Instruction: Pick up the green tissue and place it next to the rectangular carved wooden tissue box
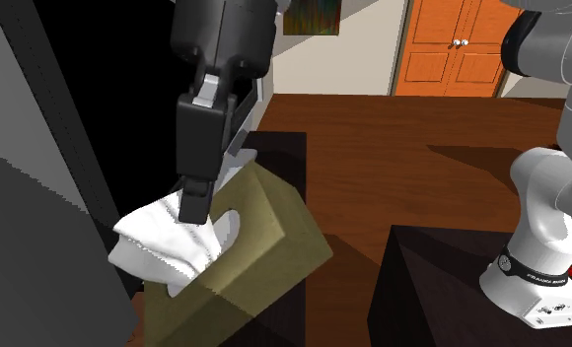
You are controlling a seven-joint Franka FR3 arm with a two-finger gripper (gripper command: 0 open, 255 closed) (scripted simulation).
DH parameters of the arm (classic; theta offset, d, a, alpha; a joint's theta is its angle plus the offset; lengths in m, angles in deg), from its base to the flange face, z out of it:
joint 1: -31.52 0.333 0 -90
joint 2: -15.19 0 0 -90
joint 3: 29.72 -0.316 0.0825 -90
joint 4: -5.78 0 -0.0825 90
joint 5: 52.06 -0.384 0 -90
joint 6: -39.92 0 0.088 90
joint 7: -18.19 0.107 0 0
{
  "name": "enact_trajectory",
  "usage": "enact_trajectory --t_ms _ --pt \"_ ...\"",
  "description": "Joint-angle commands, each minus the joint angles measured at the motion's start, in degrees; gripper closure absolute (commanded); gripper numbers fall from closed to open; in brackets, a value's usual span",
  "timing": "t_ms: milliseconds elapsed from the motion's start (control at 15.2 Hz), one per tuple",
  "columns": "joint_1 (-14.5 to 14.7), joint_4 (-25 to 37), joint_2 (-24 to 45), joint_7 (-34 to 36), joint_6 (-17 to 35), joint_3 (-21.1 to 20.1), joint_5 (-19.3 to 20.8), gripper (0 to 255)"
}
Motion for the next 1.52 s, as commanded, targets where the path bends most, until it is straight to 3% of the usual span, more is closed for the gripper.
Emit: enact_trajectory --t_ms 0,1452 --pt "0.0 -2.9 -0.8 -0.5 2.0 0.0 -0.2 255" --pt "0.0 -22.9 -3.1 -5.5 19.2 -0.4 -2.4 255"
